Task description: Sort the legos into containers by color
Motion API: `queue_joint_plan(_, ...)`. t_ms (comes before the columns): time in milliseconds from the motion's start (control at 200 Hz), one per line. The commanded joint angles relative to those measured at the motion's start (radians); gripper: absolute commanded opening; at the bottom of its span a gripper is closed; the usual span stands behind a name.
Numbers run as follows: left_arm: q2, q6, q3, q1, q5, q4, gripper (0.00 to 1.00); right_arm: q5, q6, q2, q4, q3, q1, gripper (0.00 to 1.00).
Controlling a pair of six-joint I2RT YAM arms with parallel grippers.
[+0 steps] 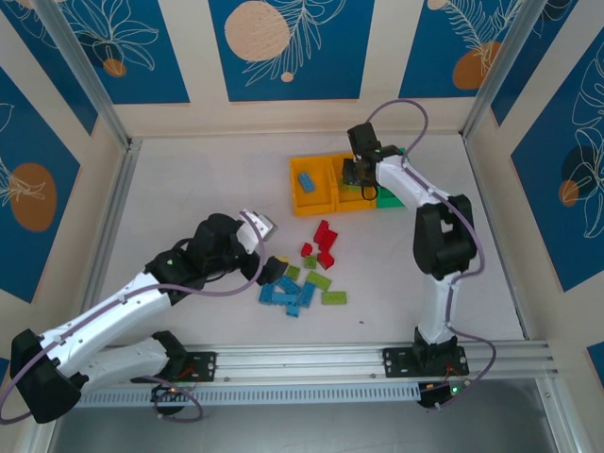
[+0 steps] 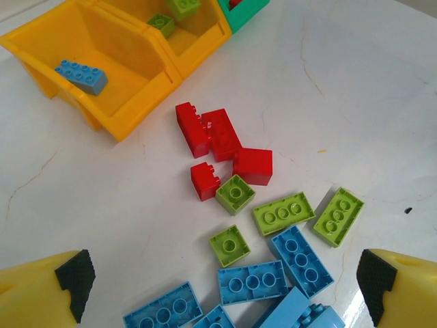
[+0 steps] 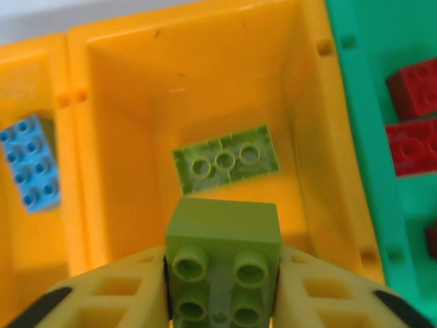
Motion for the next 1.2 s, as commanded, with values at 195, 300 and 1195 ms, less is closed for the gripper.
queue_joint_plan(195, -0.016, -0.019, -0.004, -0.001, -0.030, -0.041, 1.00, -0.064, 0.025, -0.057, -0.171, 0.136, -0.012, 0.55)
queue_joint_plan(300, 0.017, -0.077, 0.012, -0.001, -0.068, -0.035, 1.00, -0.163, 0.067, -0.198, -0.192, 0.042, -0.017, 0.55)
queue_joint_plan(1195, 0.800, -0.501, 0.470, -0.058, -0.173, -0.040, 0.74, -0.408, 0.345, -0.855, -0.195, -0.687, 0.096, 0.62)
